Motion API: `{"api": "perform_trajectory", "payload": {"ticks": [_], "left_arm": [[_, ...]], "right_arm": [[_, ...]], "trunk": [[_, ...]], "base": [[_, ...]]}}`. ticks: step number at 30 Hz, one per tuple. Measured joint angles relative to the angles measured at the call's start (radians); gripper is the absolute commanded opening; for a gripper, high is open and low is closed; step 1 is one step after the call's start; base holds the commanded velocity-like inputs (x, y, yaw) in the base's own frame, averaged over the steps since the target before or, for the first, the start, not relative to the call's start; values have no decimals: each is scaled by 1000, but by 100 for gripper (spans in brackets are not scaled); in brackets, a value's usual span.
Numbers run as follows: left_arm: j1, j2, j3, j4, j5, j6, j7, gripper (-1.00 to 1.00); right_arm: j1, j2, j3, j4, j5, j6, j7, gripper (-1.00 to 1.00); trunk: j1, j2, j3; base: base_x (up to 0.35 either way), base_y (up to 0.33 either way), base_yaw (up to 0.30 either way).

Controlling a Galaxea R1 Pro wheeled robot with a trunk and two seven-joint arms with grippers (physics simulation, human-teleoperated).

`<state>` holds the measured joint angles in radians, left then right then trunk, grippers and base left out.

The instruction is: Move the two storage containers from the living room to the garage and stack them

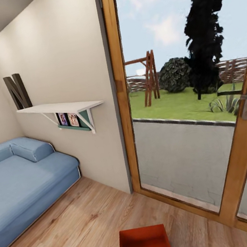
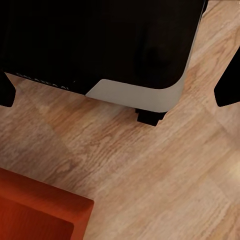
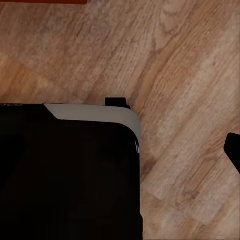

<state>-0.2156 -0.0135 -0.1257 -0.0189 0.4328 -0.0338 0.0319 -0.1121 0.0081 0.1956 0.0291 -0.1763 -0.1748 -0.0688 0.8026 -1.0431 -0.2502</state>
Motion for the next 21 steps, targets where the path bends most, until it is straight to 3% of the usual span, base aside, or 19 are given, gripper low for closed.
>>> {"api": "perform_trajectory", "payload": {"ticks": [21], "left_arm": [[0, 0, -1, 0, 0, 0, 0, 100]], "right_arm": [[0, 1, -2, 0, 0, 0, 0, 100]], "trunk": [[0, 0, -35]], "base": [[0, 0, 0]]}}
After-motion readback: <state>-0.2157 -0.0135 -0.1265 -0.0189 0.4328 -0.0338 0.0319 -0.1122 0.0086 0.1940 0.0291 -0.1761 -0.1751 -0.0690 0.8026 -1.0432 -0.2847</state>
